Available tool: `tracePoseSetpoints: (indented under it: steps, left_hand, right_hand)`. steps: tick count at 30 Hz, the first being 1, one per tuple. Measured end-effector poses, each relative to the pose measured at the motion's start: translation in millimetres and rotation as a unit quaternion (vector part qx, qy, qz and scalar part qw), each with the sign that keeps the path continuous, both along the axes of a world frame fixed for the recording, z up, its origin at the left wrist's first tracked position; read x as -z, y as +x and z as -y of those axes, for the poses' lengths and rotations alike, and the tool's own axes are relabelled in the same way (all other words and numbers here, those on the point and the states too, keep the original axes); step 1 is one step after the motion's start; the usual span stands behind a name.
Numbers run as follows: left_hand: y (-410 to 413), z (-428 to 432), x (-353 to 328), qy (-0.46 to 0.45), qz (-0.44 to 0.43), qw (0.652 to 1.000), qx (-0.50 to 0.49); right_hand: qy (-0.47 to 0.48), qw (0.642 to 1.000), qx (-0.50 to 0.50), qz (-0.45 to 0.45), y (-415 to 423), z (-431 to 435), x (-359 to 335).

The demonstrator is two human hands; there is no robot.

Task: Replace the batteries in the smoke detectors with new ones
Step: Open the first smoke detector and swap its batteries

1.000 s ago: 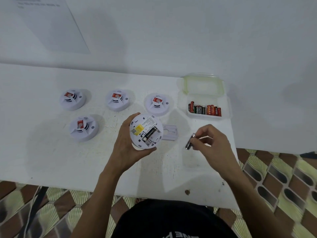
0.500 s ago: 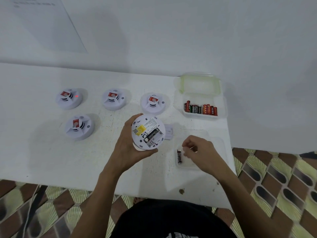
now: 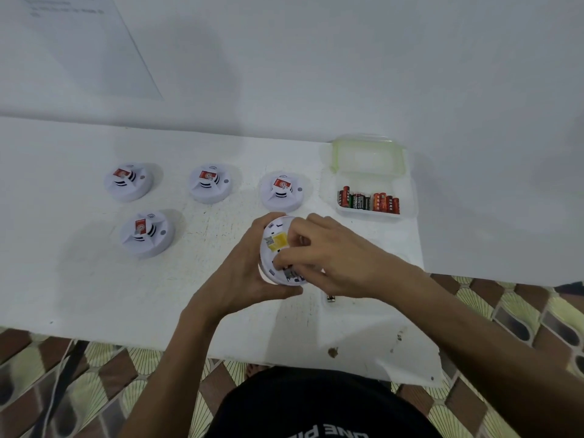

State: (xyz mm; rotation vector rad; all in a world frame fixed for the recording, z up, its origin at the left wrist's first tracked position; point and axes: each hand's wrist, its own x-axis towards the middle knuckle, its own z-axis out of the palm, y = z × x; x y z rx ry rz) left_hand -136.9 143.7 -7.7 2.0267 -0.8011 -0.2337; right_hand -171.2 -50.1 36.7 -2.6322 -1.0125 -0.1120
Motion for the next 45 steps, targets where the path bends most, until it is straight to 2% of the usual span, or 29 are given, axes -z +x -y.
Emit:
tracePoseSetpoints:
  steps: [3, 5, 9, 13, 16, 18, 20, 23, 25, 30, 34, 39, 42, 45]
  left_hand:
    - [-3.1, 2.3, -0.2, -0.021, -0.093, 0.995, -0.043]
    - [-2.2, 3.8, -1.8, -0.012, -0.132, 0.991, -0.035]
    - [-2.2, -1.2, 2.2, 0.061, -0.115, 0.991, 0.040]
    - [-1.6, 6.7, 2.8, 0.051, -0.124, 0.991, 0.026]
    - [-0.1, 12.5, 1.7, 0.016, -0.119, 0.993, 0.002]
    - [-2.5, 9.6, -2.0, -0.007, -0.070, 0.998, 0.001]
    - [-3.2, 4.1, -0.7, -0.019, -0.052, 0.998, -0.014]
    - [-4.5, -1.9, 8.4, -0.014, -0.061, 0.998, -0.027]
    - [-4.9, -7.0, 10.0, -0.012, -0.070, 0.997, -0.036]
    - [-6.0, -13.5, 10.0, -0.011, -0.077, 0.995, -0.063]
    - [-6.6, -14.5, 10.1, -0.014, -0.081, 0.994, -0.068]
    - [-7.6, -15.3, 11.1, -0.020, -0.078, 0.995, -0.067]
    - [-8.5, -15.8, 11.2, -0.025, -0.079, 0.994, -0.067]
    - [-9.5, -16.3, 10.0, -0.033, -0.079, 0.994, -0.068]
  right_hand:
    - [-0.029, 0.999, -0.033, 0.006, 5.3, 3.1, -6.6]
    - [-0.045, 0.998, -0.051, 0.008, 7.0, 4.7, -10.0]
    - [-0.054, 0.995, -0.086, 0.023, 9.8, 4.1, -12.2]
    - [-0.014, 0.994, -0.103, 0.026, 9.3, 2.2, -10.4]
    - [0.080, 0.996, -0.033, -0.021, 4.6, 7.7, -8.9]
    - [0.200, 0.974, 0.052, -0.094, -1.1, 18.1, -8.3]
    - [0.304, 0.932, 0.129, -0.147, -10.0, 28.8, -6.7]
    - [0.369, 0.872, 0.236, -0.218, -26.4, 41.5, 3.8]
    - [0.353, 0.850, 0.298, -0.253, -36.5, 47.3, 17.3]
    - [0.234, 0.849, 0.385, -0.277, -50.6, 47.0, 56.7]
    - [0.183, 0.853, 0.396, -0.288, -50.3, 38.9, 77.6]
    - [0.172, 0.853, 0.385, -0.308, -45.3, 43.0, 69.9]
    - [0.164, 0.870, 0.365, -0.288, -33.6, 52.3, 45.6]
    - [0.180, 0.885, 0.378, -0.203, -4.4, 65.7, 25.0]
